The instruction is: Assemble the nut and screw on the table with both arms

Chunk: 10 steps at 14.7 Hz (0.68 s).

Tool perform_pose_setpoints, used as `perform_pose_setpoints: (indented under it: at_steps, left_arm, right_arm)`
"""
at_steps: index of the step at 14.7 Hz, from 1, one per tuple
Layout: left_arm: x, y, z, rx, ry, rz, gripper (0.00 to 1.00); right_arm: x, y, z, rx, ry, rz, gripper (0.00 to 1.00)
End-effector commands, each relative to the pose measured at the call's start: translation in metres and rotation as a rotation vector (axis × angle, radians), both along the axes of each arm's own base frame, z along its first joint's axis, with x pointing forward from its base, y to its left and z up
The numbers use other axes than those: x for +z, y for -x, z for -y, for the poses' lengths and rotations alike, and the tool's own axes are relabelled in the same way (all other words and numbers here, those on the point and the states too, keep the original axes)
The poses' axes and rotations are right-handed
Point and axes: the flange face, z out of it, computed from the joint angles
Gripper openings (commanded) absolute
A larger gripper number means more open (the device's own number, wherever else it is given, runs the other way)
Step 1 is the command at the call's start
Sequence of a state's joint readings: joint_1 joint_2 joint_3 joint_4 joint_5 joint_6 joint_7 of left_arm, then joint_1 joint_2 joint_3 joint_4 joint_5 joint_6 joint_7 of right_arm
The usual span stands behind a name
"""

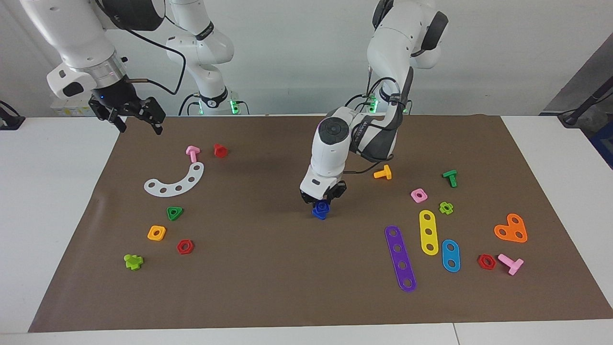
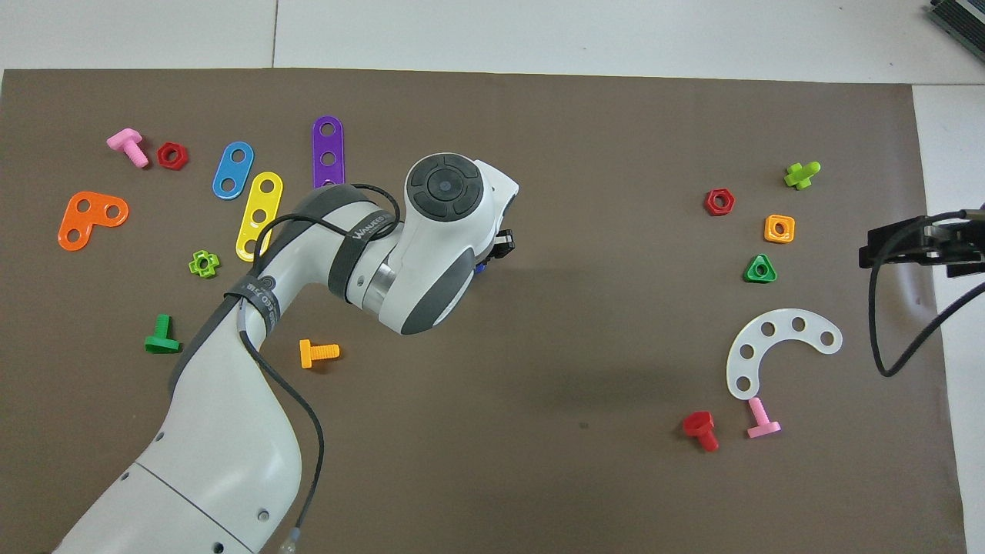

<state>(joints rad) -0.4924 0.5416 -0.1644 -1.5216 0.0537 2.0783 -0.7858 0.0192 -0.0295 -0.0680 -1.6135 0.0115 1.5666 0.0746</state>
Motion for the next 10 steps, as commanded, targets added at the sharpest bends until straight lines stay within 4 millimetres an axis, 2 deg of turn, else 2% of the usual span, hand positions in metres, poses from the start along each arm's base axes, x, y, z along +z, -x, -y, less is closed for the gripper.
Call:
perform_pose_setpoints:
  at_steps: [1,8,10]
  left_arm:
    - [-0.012,0.01,-0.004,0.017,0.005,0.004,0.21]
    - [-0.003,0.003,-0.006,0.034,0.019,0.004,0.21]
    - [0.006,0.002,-0.004,0.037,0.024,-0.006,0.21]
  right_arm:
    - [0.001,0.006,0.001,0.001,-0.012,-0.008,1.0]
    - [0.001,0.006,-0.001,0.004,-0.013,-0.008,1.0]
    - [0.001,0.006,0.0,0.002,-0.013,-0.008,1.0]
